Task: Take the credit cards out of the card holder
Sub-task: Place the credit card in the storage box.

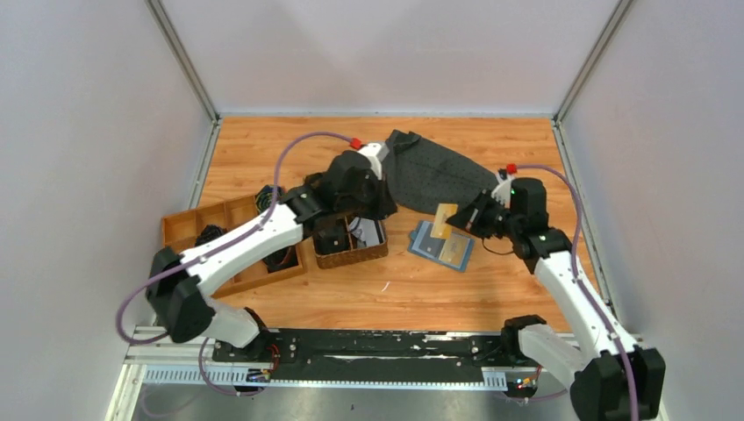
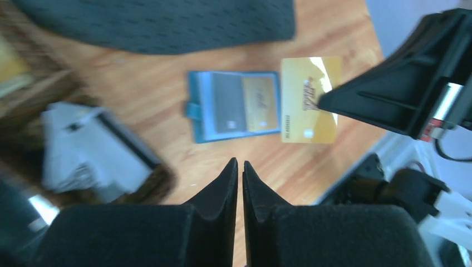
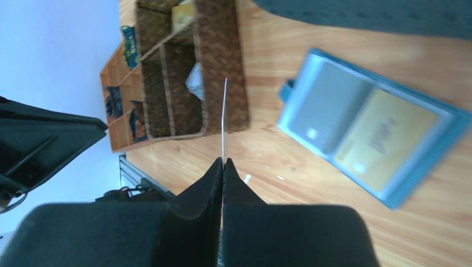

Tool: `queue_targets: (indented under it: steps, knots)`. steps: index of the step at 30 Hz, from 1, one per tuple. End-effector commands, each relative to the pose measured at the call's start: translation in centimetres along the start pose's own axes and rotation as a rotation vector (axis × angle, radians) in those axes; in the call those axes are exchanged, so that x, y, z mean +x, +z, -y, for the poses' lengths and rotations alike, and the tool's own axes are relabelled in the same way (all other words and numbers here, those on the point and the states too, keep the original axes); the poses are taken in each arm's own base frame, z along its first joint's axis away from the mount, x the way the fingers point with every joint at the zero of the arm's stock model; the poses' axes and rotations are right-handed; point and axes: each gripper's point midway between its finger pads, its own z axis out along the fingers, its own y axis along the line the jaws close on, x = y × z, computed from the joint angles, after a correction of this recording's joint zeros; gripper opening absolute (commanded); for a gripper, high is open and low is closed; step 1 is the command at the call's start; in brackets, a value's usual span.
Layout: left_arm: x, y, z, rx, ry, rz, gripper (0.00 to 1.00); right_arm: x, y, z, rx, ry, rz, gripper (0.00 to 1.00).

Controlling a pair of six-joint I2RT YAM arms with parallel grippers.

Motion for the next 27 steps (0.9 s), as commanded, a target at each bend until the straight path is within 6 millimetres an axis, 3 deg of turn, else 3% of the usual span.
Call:
queue_targets:
  steps: [1, 5, 10, 13, 14, 17, 22, 27]
  knots:
    - [-1.2, -5.7, -6.8, -0.35, 0.044, 0.12, 0.1, -1.7, 2.1, -5.6, -0.029, -0.037, 0.033, 0.0]
    - [-2.1, -11.4, -9.5, -0.506, 0.016, 0.234, 0.12, -1.7, 5.3, -9.6, -0.077, -0.015, 0.046, 0.0]
    - [-1.9, -16.7, -10.8, -0.561, -0.052, 0.338, 0.17, -2.1, 9.4, -14.1, -0.071, 0.005, 0.155, 0.0]
    - [-2.0, -19.9, -11.9, -0.618, -0.05, 0.409, 0.2, -2.8, 12.9, -15.8, -0.037, 0.021, 0.175, 0.0]
    - [-2.3, -21.2, -12.5, -0.655, -0.045, 0.435, 0.22, -3.9, 13.8, -17.4, -0.042, 0.033, 0.182, 0.0]
    - [-2.5, -23.7, -12.8, -0.683, -0.027, 0.451, 0.23, -3.5, 17.4, -17.1, 0.042, 0.089, 0.137, 0.0]
    - [-2.0, -25.0, -12.0, -0.635, -0.078, 0.459, 0.23, -4.0, 21.9, -18.7, 0.08, 0.157, 0.208, 0.0]
    - [-1.6, -26.3, -11.1, -0.568, -0.121, 0.487, 0.23, -2.6, 24.3, -17.9, 0.18, 0.227, 0.247, 0.0]
